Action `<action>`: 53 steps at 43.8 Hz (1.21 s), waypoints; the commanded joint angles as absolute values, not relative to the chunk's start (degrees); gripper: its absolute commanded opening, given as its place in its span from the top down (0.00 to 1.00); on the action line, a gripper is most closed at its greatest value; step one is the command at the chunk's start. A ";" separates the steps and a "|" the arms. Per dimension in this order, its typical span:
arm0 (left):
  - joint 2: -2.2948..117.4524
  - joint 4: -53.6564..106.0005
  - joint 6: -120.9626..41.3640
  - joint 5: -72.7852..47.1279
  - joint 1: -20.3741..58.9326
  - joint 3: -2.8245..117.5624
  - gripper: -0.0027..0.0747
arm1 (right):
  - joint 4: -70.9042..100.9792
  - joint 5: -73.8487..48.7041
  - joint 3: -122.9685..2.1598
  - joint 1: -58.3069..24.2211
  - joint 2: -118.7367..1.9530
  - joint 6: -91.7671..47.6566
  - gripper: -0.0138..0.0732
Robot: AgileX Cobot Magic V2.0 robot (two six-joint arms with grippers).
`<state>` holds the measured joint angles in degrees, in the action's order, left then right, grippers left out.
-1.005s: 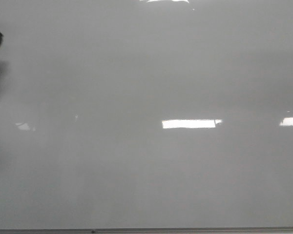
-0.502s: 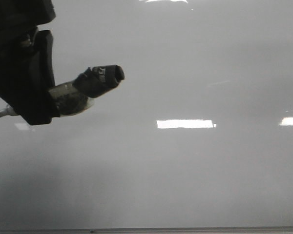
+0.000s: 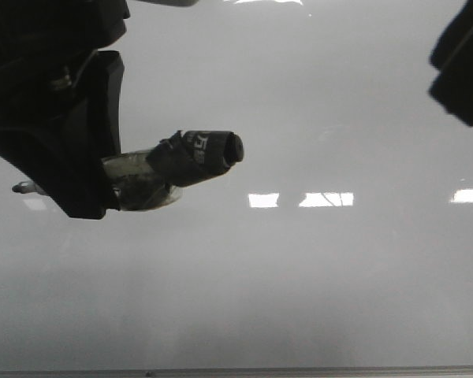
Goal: Write number 5 on whiteboard
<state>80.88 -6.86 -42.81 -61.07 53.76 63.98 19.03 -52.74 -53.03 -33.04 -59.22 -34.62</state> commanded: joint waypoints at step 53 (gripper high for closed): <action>78.90 1.77 -41.45 -52.41 54.04 65.71 0.99 | 25.09 -40.39 -55.70 -46.40 -68.36 -35.96 0.86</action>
